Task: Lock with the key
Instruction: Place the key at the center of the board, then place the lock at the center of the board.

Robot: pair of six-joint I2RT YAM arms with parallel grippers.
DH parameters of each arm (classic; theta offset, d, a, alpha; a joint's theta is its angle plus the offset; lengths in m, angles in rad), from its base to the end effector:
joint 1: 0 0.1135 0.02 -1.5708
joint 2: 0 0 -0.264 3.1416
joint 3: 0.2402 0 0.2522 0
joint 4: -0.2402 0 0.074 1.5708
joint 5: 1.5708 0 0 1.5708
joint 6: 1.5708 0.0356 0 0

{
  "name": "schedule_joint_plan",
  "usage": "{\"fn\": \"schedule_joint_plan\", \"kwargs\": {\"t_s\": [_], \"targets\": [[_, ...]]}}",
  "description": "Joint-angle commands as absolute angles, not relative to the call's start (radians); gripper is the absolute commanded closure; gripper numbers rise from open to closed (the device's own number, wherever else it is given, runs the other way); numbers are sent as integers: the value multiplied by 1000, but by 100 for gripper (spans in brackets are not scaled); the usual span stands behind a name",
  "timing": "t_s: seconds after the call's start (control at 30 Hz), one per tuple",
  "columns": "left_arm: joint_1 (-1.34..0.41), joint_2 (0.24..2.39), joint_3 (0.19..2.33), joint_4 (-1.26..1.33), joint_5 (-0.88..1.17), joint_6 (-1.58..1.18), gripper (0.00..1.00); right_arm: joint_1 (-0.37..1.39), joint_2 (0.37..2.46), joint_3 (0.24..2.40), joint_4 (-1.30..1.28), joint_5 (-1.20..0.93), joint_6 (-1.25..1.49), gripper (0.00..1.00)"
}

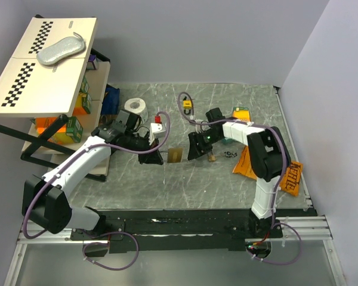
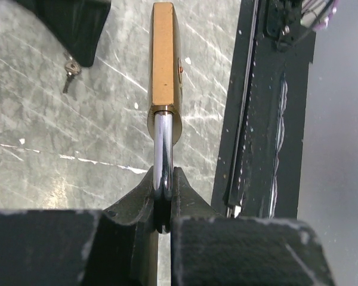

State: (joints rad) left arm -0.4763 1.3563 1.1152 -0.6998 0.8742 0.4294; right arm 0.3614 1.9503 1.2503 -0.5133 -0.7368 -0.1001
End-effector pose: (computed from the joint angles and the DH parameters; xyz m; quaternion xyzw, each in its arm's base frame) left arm 0.2301 -0.1495 0.2930 0.4948 0.7172 -0.4090 0.2711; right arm 0.3460 0.1564 0.1528 -0.2723 0.8791 0.3730 0.1183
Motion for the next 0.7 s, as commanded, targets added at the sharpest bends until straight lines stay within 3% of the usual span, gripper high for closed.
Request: {"fn": "schedule_joint_plan", "kwargs": {"t_s": [0.0, 0.13, 0.27, 0.5, 0.6, 0.67], "targets": [[-474, 1336, 1172, -733, 972, 532, 99, 341, 1706, 1218, -545, -903, -245, 33], [-479, 1373, 1210, -825, 989, 644, 99, 342, 1519, 1157, -555, -1089, -377, 1], [-495, 1413, 1261, -873, 1005, 709, 99, 373, 1422, 1166, -638, -1184, -490, 1], [-538, 1451, 1307, -916, 1029, 763, 99, 500, 1390, 1167, -592, -1167, -477, 1], [-540, 1457, 1319, -898, 1048, 732, 99, 517, 1387, 1143, -531, -1157, -434, 5], [-538, 1459, 1324, -881, 1049, 712, 99, 522, 1388, 1132, -505, -1157, -420, 14]]}}
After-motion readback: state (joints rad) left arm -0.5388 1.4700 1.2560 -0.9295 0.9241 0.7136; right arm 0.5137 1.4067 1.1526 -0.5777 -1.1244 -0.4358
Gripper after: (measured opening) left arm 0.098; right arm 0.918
